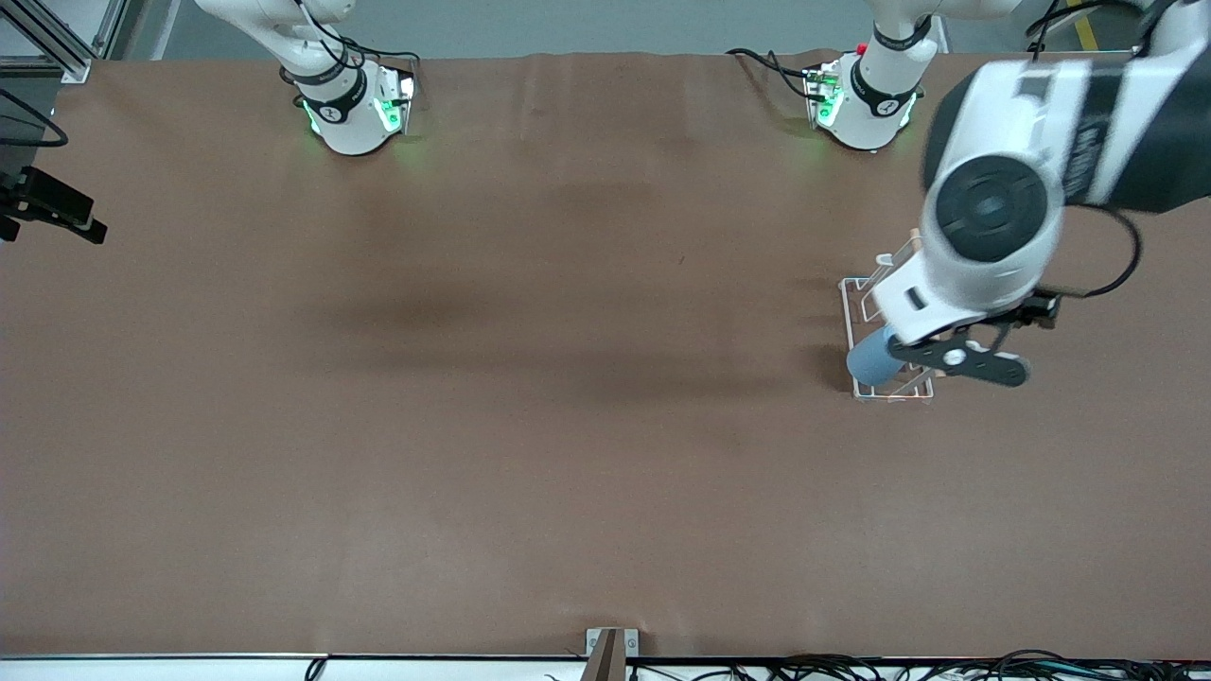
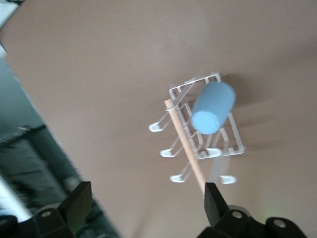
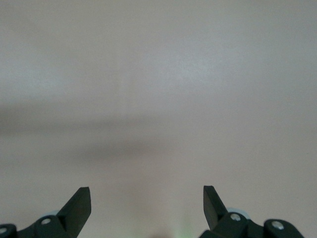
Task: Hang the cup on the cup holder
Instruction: 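Open the left gripper and lift it away from the hung cup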
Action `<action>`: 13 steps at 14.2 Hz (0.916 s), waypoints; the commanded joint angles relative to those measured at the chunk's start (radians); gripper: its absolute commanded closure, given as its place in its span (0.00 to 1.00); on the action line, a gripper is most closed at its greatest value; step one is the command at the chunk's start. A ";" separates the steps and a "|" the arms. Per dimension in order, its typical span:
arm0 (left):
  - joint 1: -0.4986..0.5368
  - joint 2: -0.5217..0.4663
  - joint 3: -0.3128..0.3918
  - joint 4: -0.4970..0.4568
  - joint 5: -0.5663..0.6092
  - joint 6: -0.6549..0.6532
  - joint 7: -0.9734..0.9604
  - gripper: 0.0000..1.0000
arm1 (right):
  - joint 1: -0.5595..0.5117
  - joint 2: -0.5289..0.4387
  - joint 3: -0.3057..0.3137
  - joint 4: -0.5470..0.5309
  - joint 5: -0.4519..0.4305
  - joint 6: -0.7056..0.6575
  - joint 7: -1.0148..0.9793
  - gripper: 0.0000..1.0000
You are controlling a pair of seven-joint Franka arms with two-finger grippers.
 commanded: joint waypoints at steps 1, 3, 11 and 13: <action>0.062 -0.071 -0.004 -0.004 -0.053 0.024 -0.032 0.00 | -0.021 -0.024 0.021 -0.029 -0.023 0.009 0.008 0.00; 0.074 -0.115 -0.004 -0.001 -0.056 0.024 -0.029 0.00 | -0.020 -0.024 0.021 -0.027 -0.023 0.011 0.012 0.00; 0.236 -0.250 0.022 -0.027 -0.365 0.038 -0.055 0.00 | -0.020 -0.024 0.021 -0.027 -0.021 0.005 0.013 0.00; 0.223 -0.311 0.062 -0.124 -0.410 0.084 -0.055 0.00 | -0.021 -0.024 0.021 -0.027 -0.021 0.005 0.013 0.00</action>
